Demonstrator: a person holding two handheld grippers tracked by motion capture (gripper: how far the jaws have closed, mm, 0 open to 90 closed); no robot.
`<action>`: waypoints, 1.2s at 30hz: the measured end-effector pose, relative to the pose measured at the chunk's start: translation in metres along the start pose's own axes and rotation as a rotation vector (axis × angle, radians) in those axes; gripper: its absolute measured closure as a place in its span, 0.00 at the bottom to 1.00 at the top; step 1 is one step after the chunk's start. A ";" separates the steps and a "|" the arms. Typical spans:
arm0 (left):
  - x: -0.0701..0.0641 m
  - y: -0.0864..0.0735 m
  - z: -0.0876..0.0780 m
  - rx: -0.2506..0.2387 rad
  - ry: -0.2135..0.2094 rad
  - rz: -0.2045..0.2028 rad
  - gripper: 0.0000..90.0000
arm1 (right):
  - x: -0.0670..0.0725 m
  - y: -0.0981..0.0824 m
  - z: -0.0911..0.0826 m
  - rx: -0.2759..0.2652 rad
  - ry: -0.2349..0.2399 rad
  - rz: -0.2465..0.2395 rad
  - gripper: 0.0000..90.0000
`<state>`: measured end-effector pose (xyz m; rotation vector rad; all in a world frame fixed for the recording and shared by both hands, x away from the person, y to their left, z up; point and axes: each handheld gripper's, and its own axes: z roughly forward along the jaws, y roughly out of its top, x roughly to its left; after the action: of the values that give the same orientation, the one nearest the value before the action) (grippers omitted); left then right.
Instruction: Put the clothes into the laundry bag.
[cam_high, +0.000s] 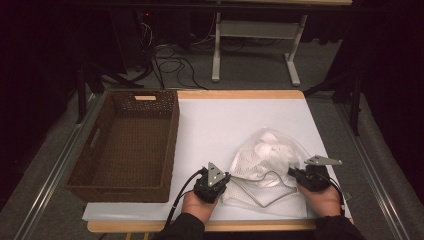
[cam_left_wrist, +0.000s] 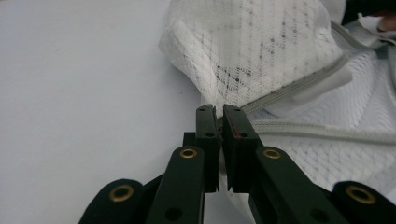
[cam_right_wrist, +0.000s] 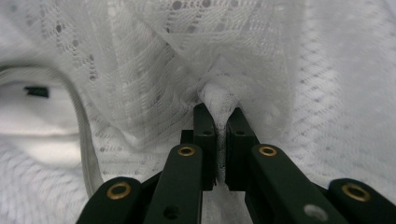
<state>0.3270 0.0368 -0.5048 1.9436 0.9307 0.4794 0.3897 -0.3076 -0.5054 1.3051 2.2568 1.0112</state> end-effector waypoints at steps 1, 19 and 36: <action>-0.001 -0.001 -0.003 -0.005 0.004 0.001 0.95 | 0.000 0.005 0.004 -0.002 -0.004 -0.006 0.97; -0.009 -0.013 -0.016 -0.008 0.002 0.016 0.78 | -0.001 0.021 -0.015 -0.125 -0.015 -0.034 0.76; -0.006 0.002 -0.006 -0.050 0.011 0.018 0.65 | 0.003 -0.016 -0.023 0.027 -0.016 -0.043 0.97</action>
<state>0.3202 0.0346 -0.5002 1.9075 0.8999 0.5193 0.3644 -0.3201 -0.5013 1.2649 2.2837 0.9554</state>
